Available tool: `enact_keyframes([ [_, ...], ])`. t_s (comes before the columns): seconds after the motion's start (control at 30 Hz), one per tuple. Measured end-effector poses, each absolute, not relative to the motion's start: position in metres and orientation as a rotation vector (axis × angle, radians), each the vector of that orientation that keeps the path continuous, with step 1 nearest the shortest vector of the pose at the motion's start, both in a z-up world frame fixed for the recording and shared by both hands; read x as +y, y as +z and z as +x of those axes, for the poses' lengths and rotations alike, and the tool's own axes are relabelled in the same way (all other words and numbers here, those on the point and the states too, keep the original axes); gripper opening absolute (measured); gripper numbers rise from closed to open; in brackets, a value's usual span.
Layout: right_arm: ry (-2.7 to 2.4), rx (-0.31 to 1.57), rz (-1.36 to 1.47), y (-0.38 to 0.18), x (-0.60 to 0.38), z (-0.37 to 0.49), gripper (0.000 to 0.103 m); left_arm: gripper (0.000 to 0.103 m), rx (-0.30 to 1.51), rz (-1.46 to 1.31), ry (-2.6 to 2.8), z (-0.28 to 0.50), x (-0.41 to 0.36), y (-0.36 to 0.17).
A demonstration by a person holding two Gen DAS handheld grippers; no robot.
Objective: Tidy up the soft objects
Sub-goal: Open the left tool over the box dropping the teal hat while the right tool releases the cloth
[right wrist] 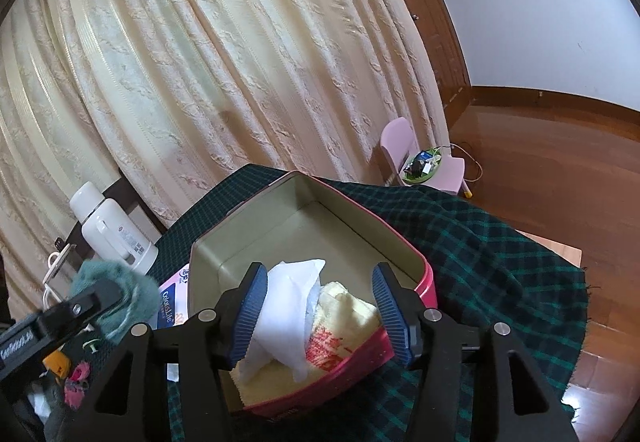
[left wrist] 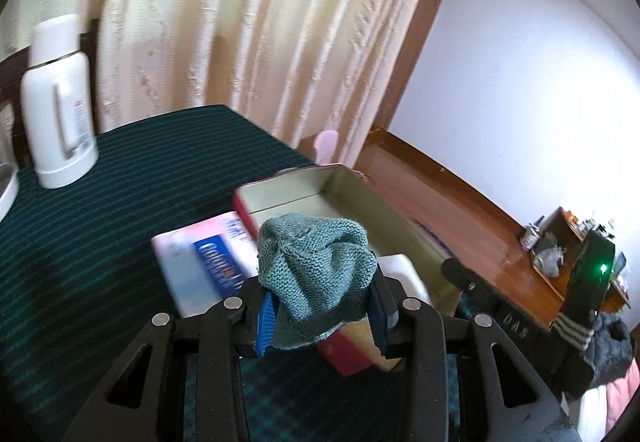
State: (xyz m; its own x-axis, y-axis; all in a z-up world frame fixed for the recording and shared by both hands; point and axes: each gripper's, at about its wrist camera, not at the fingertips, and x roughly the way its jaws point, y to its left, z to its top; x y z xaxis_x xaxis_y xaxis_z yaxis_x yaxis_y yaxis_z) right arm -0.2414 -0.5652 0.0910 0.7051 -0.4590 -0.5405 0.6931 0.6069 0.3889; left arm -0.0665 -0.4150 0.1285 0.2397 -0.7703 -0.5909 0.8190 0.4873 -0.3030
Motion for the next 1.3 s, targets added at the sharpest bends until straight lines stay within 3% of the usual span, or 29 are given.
enact_keyframes([
  [0.13,-0.694,0.411,0.619,0.092,-0.566,-0.244,0.058,0.039,0.752,0.084,-1.145,-0.071,-0.440,0.130],
  [0.2,-0.700,0.411,0.622,0.092,-0.568,-0.247,0.058,0.046,0.745,0.089,-1.172,-0.074,-0.453,0.132],
  [0.27,-0.708,0.412,0.626,0.092,-0.569,-0.249,0.058,0.070,0.742,0.091,-1.201,-0.076,-0.465,0.133],
  [0.33,-0.715,0.414,0.630,0.091,-0.570,-0.250,0.058,0.080,0.740,0.092,-1.221,-0.079,-0.476,0.134],
  [0.63,-0.696,0.424,0.637,0.091,-0.570,-0.244,0.061,0.080,0.740,0.095,-1.198,-0.073,-0.477,0.132],
  [0.7,-0.682,0.426,0.634,0.092,-0.568,-0.242,0.068,0.080,0.745,0.091,-1.168,-0.068,-0.472,0.132],
  [1.23,-0.602,0.345,0.571,0.113,-0.537,-0.240,0.083,0.080,0.585,0.194,-0.931,-0.079,-0.406,0.141],
  [1.3,-0.579,0.300,0.546,0.119,-0.528,-0.240,0.093,0.080,0.579,0.190,-0.914,-0.079,-0.397,0.142],
])
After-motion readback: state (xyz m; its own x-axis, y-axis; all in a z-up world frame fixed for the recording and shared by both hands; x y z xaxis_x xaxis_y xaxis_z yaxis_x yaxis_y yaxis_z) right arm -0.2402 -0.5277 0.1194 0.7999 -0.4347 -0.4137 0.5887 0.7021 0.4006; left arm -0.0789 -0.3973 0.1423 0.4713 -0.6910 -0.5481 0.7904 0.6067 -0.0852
